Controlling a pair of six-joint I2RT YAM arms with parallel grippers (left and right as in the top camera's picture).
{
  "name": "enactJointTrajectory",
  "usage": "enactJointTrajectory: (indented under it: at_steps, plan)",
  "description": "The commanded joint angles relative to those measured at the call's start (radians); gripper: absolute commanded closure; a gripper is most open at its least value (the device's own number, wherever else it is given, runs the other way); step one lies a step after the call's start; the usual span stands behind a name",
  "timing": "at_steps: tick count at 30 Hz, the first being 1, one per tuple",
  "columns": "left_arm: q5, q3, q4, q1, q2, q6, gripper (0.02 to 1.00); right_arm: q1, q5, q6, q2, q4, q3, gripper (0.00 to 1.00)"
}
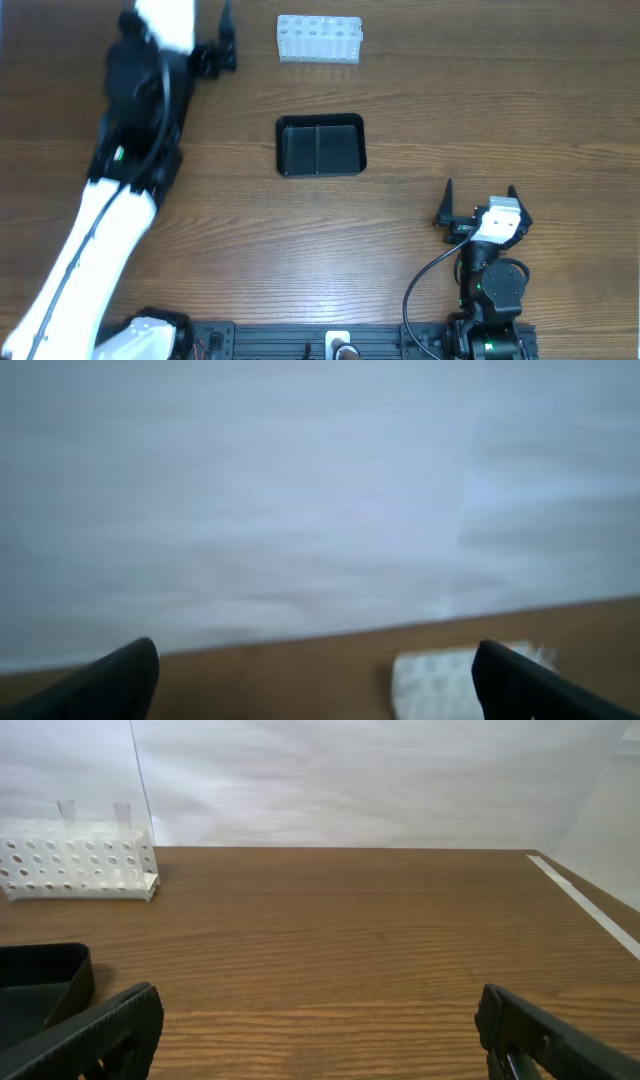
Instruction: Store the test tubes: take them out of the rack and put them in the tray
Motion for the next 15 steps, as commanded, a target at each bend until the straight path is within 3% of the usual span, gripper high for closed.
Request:
enactJointTrajectory:
  at_steps: [1,7,15]
  plan:
    - [0.159,-0.349,0.150,0.099,-0.280,0.029,0.018,-0.006,0.012,0.010,-0.005,0.001,-0.008,0.007]
    - [0.220,-0.664,0.207,0.187,-0.620,0.029,0.018,-0.006,0.012,0.010,-0.005,0.001,-0.008,0.007]
    - [0.223,-0.931,0.208,0.201,-0.957,0.002,0.018,-0.006,0.012,0.010,-0.005,0.001,-0.008,0.009]
